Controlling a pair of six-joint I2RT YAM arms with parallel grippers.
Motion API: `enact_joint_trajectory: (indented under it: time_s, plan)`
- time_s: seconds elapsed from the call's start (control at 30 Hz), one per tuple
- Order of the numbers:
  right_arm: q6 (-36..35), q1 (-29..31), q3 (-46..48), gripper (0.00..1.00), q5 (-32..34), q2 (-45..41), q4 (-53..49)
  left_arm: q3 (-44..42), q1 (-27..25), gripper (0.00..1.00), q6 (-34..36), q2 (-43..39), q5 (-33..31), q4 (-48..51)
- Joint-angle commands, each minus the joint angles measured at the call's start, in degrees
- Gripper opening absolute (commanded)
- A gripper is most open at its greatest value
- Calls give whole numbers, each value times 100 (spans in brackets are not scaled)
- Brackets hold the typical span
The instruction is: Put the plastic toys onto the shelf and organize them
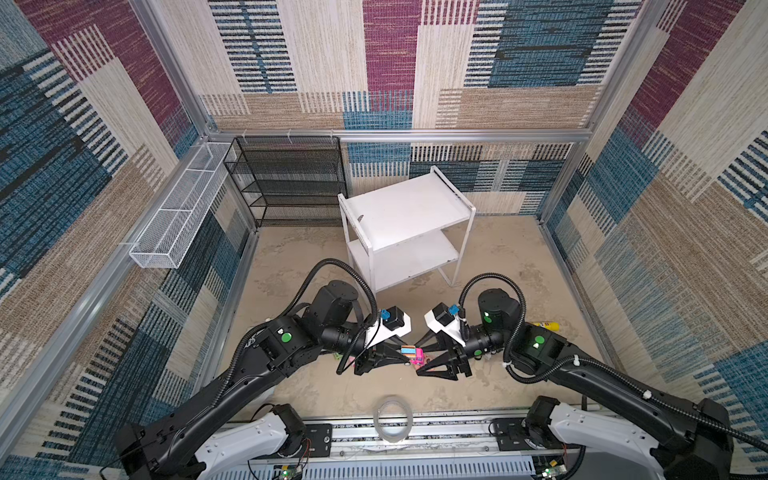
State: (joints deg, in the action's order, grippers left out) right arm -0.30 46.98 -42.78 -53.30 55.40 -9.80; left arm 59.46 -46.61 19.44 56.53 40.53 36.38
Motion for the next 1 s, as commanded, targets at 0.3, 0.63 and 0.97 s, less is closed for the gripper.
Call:
enact_joint_trajectory:
  time_s: [0.3, 0.63, 0.97]
  plan:
    - [-194, 9, -239, 52, 389, 123, -185, -3, 2, 21, 150, -29, -63, 27]
    - [-286, 11, -401, 45, 426, 217, -307, -14, 3, 21, 175, -37, -85, 45]
    - [-313, 13, -432, 34, 450, 263, -354, -18, -2, 21, 170, -53, -90, 45]
